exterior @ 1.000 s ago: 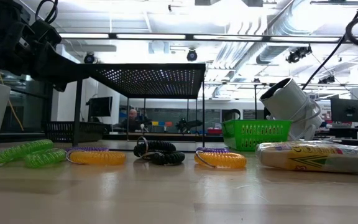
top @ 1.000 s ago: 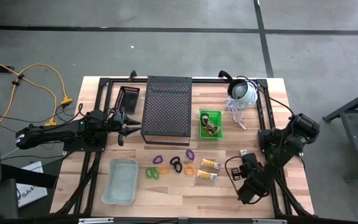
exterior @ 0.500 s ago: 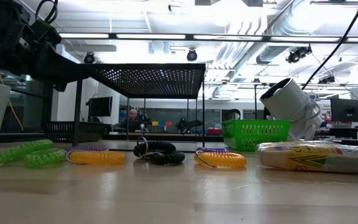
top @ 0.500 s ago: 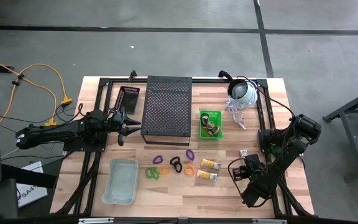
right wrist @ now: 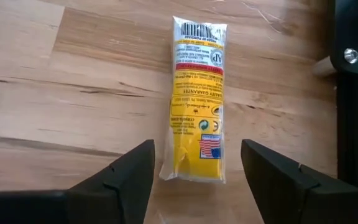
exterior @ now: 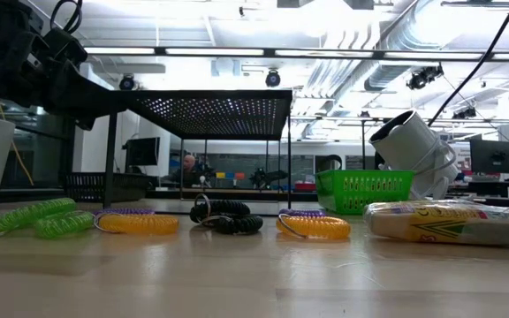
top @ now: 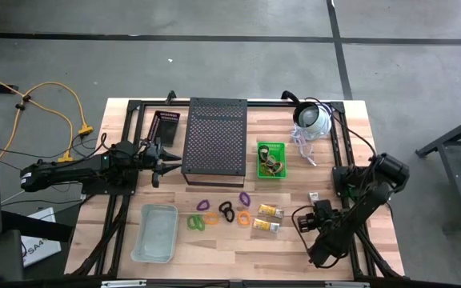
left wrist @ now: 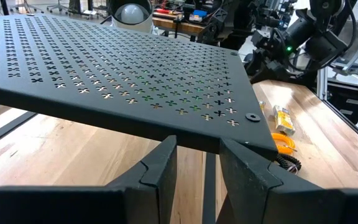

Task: Pick & Place Office Desk Supplies
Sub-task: Put the top right crayon box into the black basket

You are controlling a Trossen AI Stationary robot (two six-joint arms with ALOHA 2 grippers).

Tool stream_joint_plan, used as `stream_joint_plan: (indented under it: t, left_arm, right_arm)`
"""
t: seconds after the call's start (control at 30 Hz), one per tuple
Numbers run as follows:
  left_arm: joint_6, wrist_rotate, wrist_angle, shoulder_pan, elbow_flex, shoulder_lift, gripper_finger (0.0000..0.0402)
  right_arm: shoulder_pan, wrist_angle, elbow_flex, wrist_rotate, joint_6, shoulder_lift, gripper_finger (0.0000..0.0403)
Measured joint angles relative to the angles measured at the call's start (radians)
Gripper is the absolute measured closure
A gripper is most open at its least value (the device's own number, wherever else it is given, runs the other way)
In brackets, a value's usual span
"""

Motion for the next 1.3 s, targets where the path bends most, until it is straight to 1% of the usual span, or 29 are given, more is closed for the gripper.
stream_joint_plan:
  t: [0.27,0.47,0.57,0.8,0.9,1.0,1.13,1.3]
  left_arm:
    - [0.0,0.0,0.0,0.0,0.0,0.0,0.0284]
    - [0.0,0.0,0.0,0.0,0.0,0.0,0.0284]
    - [0.0,0.0,0.0,0.0,0.0,0.0,0.0284]
    - [0.0,0.0,0.0,0.0,0.0,0.0,0.0284]
    - [0.0,0.0,0.0,0.0,0.0,0.0,0.0284]
    - [0.0,0.0,0.0,0.0,0.0,0.0,0.0284]
    - [0.0,0.0,0.0,0.0,0.0,0.0,0.0284]
    - [0.0,0.0,0.0,0.0,0.0,0.0,0.0284]
  right_arm:
    - [-0.002,0.026,0.0,0.0,0.008,0.042,0.0174]
    - [-0.002,0.037,0.0,0.0,0.015,0.045,0.0175]
    - [-0.002,0.055,-0.01,0.005,0.019,0.045,0.0189]
    - [-0.001,0.08,-0.024,0.017,0.019,0.043,0.0244]
    - [-0.002,0.08,-0.024,0.013,0.019,0.043,0.0262]
    - [-0.002,0.075,-0.027,0.008,0.019,0.043,0.0271]
    - [-0.001,0.065,-0.028,0.006,0.019,0.045,0.0274]
    - [0.0,0.051,-0.029,0.041,0.015,0.045,0.0274]
